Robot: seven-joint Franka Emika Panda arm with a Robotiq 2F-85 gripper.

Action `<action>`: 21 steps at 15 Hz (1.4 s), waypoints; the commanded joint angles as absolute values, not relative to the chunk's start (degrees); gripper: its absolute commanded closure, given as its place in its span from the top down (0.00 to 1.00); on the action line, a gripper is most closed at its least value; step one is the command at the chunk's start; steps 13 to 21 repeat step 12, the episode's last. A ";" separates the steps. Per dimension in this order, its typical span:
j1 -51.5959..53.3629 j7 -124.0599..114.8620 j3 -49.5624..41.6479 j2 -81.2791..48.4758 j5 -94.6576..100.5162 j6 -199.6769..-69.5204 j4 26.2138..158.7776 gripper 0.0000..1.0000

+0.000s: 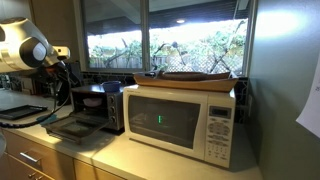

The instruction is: Pour the contents of the blue cup into the purple bowl and then put the purple bowl in the microwave on the left

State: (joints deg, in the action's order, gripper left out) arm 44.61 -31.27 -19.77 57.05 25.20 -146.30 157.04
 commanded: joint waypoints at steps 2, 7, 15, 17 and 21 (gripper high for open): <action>46.23 -29.08 -18.96 62.32 19.51 -139.44 157.27 1.00; 34.03 -16.15 -8.50 58.77 1.59 -142.50 157.05 1.00; 33.21 -16.11 -7.73 58.87 1.26 -142.41 157.15 1.00; 33.21 -16.11 -7.73 58.87 1.26 -142.41 157.15 1.00; 33.21 -16.11 -7.73 58.87 1.26 -142.41 157.15 1.00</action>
